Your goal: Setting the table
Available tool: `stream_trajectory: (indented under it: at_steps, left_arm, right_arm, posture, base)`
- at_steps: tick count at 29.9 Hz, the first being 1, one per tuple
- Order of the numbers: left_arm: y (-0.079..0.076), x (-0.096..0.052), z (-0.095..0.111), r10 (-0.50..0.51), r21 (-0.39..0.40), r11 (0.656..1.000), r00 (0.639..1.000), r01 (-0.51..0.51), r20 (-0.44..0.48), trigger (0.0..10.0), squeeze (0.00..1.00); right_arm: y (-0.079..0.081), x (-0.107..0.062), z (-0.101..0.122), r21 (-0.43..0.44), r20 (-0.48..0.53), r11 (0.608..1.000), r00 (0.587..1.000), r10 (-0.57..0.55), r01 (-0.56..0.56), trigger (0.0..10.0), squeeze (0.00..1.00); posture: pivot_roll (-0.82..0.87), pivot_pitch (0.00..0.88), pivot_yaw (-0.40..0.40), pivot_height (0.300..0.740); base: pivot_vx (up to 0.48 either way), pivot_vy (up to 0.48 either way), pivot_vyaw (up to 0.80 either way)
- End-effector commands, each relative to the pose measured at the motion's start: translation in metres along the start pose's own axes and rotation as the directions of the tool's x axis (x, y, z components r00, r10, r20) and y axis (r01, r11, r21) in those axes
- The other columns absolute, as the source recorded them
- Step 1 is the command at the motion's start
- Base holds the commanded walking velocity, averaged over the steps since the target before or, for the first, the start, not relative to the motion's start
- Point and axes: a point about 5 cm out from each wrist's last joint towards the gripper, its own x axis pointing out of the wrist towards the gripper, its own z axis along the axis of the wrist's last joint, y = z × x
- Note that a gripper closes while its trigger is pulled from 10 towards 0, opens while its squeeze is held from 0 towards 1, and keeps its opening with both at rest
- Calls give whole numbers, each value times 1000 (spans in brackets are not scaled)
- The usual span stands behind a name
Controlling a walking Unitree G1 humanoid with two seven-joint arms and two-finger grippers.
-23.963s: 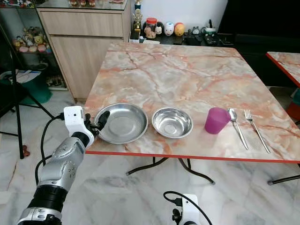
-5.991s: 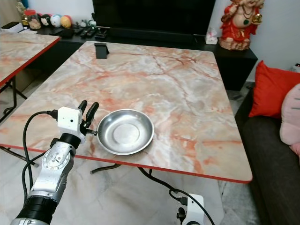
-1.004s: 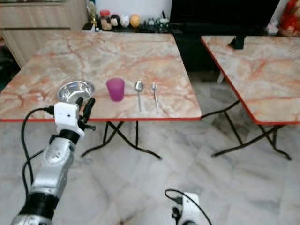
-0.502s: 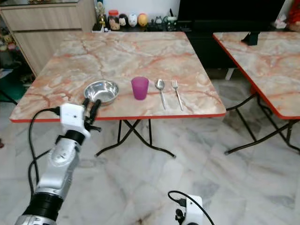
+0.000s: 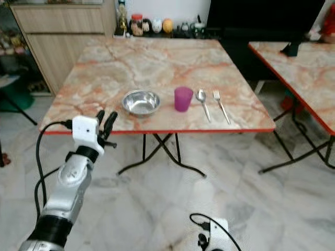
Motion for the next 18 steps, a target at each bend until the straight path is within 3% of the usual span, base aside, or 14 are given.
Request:
stream_trajectory:
  at_steps: [1,18]
  left_arm:
    - [-7,2,1,-9,-44,999,1000,9,1,10000,0]
    - [-20,1,2,-73,-82,994,997,73,5,10000,0]
  right_arm:
    - [-8,0,2,-4,5,1000,1000,-18,18,10000,0]
    - [-6,-1,-1,-39,-4,999,1000,-11,11,10000,0]
  posture:
    - [120,0,-53,740]
    - [120,0,-48,740]
  base:
    - [0,0,0]
    - [29,0,0]
